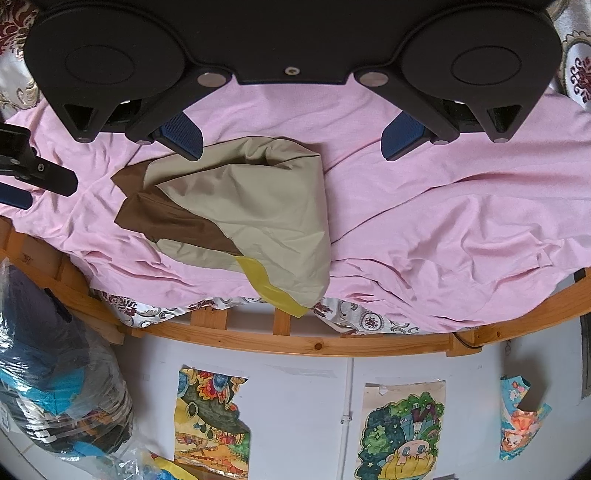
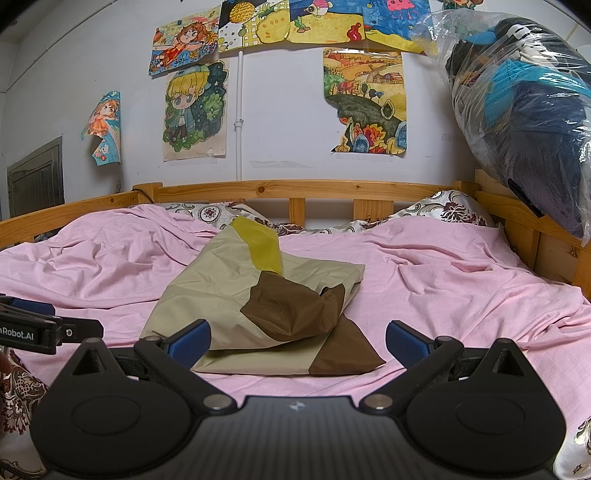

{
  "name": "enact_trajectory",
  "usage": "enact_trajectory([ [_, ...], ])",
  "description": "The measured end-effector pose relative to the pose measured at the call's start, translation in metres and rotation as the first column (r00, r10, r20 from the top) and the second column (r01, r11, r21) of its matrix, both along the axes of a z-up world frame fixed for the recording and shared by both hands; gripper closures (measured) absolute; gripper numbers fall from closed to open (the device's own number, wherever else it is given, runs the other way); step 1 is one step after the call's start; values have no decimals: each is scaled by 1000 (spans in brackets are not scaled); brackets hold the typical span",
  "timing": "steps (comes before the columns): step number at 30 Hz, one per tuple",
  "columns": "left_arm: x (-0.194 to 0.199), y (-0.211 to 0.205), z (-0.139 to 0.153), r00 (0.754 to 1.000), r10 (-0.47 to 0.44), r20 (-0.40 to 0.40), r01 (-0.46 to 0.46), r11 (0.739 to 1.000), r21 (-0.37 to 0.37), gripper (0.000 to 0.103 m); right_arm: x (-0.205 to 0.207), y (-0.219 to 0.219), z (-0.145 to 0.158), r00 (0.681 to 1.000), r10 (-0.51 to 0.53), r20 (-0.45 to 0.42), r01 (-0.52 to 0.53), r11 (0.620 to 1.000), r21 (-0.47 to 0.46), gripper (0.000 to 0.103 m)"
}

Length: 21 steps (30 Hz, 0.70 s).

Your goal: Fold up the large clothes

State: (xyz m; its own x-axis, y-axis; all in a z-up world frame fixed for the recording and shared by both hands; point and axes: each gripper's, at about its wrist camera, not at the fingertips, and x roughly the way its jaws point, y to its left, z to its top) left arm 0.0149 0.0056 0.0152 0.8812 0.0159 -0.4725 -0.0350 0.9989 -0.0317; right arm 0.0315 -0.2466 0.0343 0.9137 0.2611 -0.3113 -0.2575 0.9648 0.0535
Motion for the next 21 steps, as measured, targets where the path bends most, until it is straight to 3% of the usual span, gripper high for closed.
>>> enact_trajectory([
  [7, 1, -3, 0, 999, 48, -15, -47, 997, 58, 1, 0, 0, 0, 1000, 0, -1, 0, 1000, 0, 0],
  [21, 3, 3, -3, 999, 44, -25, -42, 997, 60, 1, 2, 1, -7, 1000, -7, -25, 7, 1000, -13, 0],
])
